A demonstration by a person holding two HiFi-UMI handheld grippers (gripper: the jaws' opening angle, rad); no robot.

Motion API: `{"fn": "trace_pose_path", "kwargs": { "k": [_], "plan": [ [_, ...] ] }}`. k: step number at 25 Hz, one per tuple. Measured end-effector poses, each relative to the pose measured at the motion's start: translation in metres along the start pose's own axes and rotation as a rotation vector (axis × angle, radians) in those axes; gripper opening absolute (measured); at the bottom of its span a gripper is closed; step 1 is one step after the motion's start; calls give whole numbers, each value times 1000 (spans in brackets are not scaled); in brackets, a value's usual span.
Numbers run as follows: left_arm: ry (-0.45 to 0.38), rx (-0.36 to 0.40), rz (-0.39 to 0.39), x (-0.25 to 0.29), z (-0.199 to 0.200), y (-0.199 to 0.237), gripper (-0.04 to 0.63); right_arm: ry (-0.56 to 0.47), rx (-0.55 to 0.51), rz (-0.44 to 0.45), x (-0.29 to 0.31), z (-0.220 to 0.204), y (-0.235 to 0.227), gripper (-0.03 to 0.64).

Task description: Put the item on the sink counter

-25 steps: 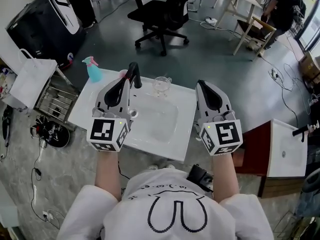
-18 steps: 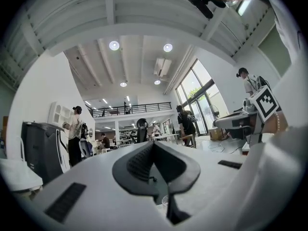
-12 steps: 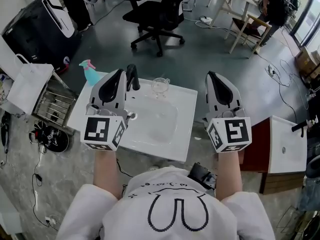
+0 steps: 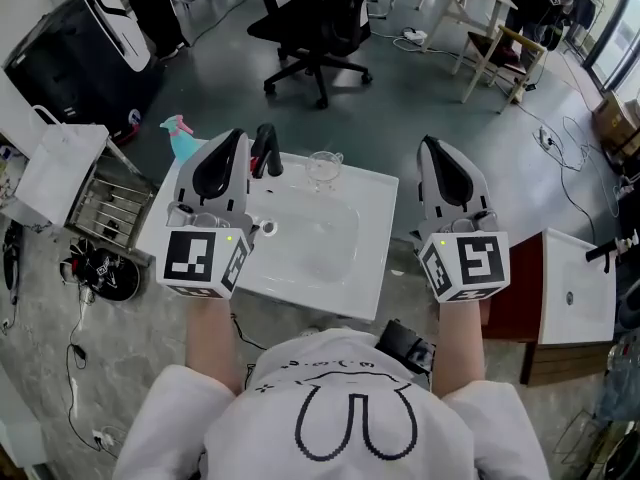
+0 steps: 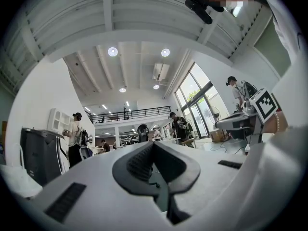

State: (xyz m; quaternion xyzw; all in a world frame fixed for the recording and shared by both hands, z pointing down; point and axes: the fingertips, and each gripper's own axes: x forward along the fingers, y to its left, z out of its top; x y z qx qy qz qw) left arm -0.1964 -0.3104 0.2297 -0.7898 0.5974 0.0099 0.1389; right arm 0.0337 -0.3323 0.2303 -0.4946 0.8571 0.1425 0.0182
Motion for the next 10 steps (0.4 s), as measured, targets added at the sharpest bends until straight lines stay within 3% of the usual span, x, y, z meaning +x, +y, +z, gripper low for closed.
{"fn": "trace_pose_path", "kwargs": {
  "k": [10],
  "plan": [
    [-6, 17, 0, 0, 5, -1, 9, -1, 1, -9, -4, 0, 1, 28]
  ]
}}
